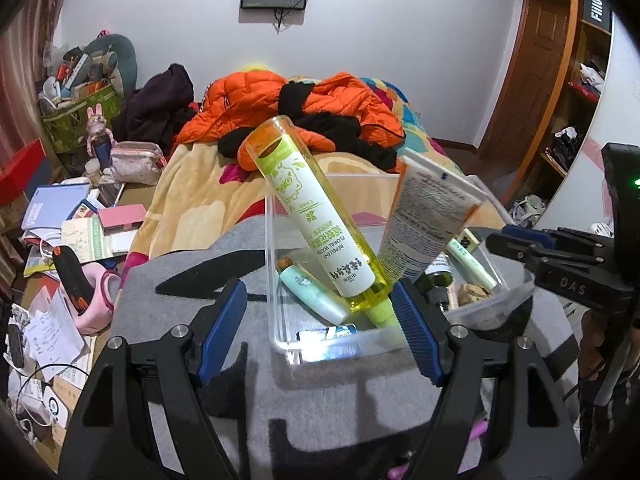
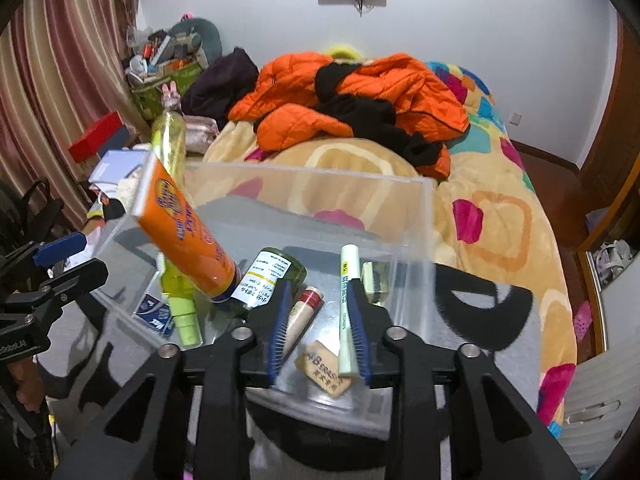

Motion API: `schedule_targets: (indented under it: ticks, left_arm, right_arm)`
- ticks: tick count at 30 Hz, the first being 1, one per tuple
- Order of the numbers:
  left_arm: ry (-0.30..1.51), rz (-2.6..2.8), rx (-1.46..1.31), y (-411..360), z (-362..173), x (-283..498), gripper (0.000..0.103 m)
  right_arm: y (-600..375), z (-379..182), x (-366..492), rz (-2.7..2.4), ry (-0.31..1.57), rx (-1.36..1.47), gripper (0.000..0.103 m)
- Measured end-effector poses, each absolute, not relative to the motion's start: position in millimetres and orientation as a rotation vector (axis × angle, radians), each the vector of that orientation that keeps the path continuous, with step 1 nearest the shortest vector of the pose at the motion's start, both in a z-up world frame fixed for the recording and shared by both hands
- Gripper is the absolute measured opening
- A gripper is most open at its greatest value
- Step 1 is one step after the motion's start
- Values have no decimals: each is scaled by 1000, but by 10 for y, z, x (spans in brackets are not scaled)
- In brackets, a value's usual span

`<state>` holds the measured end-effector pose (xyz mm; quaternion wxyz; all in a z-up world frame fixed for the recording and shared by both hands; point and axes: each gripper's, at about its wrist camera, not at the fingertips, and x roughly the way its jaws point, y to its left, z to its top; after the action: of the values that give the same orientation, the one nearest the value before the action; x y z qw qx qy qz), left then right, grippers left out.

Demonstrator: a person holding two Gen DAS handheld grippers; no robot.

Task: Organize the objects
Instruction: 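Lower the roll-on and pale green tube into the clear box and open both tools, then grasp the black pen with the right tool while the left tool approaches the purple marker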

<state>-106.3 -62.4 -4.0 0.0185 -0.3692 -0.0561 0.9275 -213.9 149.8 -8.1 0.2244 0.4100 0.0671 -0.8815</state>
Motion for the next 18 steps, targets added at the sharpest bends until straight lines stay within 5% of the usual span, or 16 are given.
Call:
schedule_targets:
  ticks: [6,18]
  left_arm:
    - [-131,2886,-1118,-536,60,-836,90]
    - [-55,2759,-1299,-245,-371,-548,91]
  right_arm:
    - [1750,126,-1859,-2473,174,1054,42]
    - [2193,-100,-1296,-2477,207,1164,45]
